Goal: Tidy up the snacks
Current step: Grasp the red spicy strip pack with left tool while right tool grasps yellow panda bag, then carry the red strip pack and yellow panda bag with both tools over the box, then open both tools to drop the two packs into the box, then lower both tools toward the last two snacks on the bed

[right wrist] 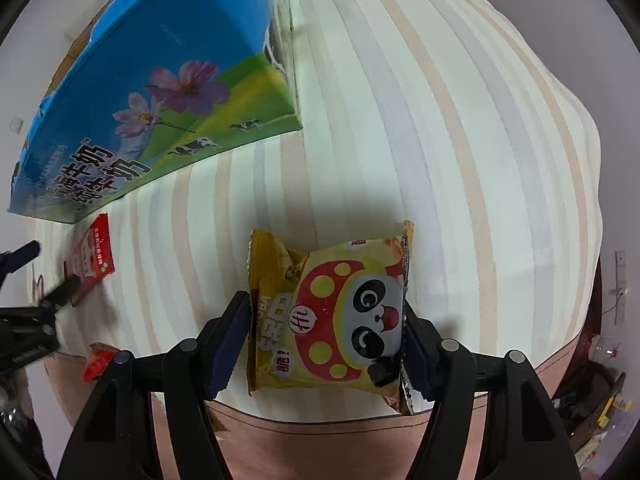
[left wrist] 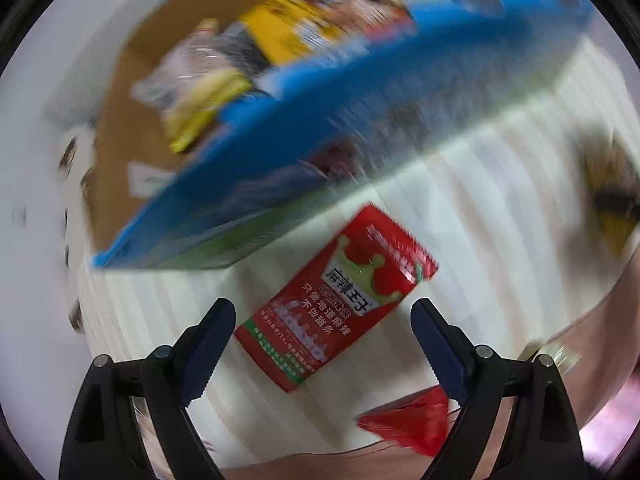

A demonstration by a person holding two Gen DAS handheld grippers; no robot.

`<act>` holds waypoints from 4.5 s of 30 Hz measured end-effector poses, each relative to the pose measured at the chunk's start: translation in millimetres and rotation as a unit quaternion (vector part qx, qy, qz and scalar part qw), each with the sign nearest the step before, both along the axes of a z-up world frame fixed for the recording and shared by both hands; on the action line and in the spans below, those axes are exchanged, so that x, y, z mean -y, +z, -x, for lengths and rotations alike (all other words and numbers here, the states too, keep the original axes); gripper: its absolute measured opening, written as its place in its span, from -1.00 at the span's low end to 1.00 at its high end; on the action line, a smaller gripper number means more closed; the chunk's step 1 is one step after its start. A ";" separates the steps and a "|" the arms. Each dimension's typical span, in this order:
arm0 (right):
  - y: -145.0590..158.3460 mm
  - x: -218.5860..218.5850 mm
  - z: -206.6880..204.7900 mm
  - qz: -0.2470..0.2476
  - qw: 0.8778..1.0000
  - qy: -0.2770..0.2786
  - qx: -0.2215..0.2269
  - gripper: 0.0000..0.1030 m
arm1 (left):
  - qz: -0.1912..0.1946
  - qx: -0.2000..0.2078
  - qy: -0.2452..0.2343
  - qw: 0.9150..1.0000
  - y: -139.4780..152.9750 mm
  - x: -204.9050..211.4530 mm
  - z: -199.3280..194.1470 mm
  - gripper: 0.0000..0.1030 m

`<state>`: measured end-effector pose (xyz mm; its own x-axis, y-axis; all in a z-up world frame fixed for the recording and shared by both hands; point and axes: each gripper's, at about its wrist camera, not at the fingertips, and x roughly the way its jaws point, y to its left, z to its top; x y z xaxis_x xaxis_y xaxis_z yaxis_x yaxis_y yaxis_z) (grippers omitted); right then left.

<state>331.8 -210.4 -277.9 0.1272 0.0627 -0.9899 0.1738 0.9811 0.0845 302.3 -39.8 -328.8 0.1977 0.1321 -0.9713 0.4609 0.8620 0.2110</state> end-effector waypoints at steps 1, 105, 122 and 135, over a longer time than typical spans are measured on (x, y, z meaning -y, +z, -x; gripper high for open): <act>0.2 -1.2 0.3 -0.003 1.000 0.000 -0.001 0.38 | -0.020 -0.005 -0.029 0.999 -8.6 4.6 0.3 0.75; 118.4 -43.9 -194.3 -0.103 0.993 0.044 0.045 0.85 | 0.247 -0.102 0.270 0.925 81.5 -55.2 -197.8 0.23; 112.0 -54.1 -183.8 -0.030 0.997 0.054 0.048 0.87 | 0.185 -0.002 0.243 0.952 106.5 -62.9 -177.0 0.70; 157.2 -66.4 -130.2 -0.004 0.993 0.059 0.106 0.86 | 0.176 0.094 0.260 0.945 153.3 -78.5 -107.6 0.70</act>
